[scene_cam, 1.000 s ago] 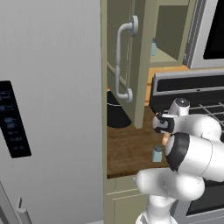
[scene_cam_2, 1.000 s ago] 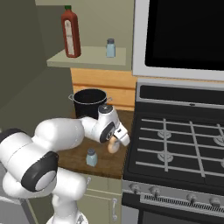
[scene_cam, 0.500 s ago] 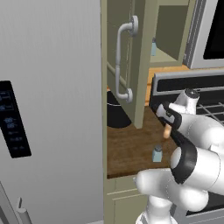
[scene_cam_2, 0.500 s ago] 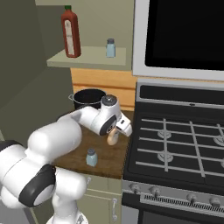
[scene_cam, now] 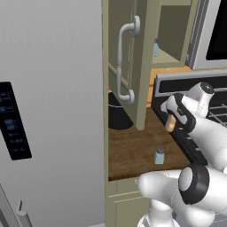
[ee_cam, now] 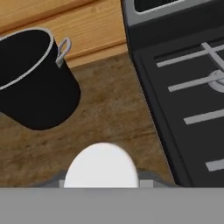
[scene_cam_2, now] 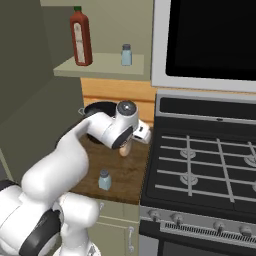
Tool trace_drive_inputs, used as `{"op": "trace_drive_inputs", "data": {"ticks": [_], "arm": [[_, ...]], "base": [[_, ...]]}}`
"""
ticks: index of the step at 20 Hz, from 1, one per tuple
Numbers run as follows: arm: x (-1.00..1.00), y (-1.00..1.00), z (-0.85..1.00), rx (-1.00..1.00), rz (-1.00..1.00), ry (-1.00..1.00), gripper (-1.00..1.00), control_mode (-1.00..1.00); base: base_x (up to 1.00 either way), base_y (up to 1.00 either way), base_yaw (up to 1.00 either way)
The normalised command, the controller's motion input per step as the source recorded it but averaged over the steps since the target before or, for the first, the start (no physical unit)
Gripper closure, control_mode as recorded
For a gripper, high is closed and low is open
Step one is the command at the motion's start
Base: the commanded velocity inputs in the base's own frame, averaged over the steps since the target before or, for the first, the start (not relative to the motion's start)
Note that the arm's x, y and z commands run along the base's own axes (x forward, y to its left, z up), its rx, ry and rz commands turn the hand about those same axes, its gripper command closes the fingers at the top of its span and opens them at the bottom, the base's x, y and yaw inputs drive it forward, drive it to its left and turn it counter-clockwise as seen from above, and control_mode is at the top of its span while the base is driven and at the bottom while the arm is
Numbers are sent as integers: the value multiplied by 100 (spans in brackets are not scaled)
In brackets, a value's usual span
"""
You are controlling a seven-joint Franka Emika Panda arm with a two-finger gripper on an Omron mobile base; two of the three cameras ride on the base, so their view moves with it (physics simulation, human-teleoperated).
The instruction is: Put the shaker and condiment bottle from the counter next to their counterparts in the cabinet.
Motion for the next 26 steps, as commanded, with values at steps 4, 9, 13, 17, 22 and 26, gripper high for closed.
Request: {"op": "trace_drive_inputs", "data": {"ticks": [4, 9, 13, 17, 22, 26], "arm": [[-23, 29, 48, -15, 23, -19, 100, -100], [-24, 28, 50, -22, 23, -23, 100, -100], [-24, 27, 54, -18, 21, -21, 100, -100], [-33, 23, 54, -11, 20, -15, 100, -100], [-43, 12, 51, -4, 21, -2, 100, -100], [-31, 8, 49, -2, 21, 2, 100, -100]], "base": [[0, 0, 0], [0, 0, 0], [0, 0, 0], [0, 0, 0], [0, 0, 0], [0, 0, 0]]}}
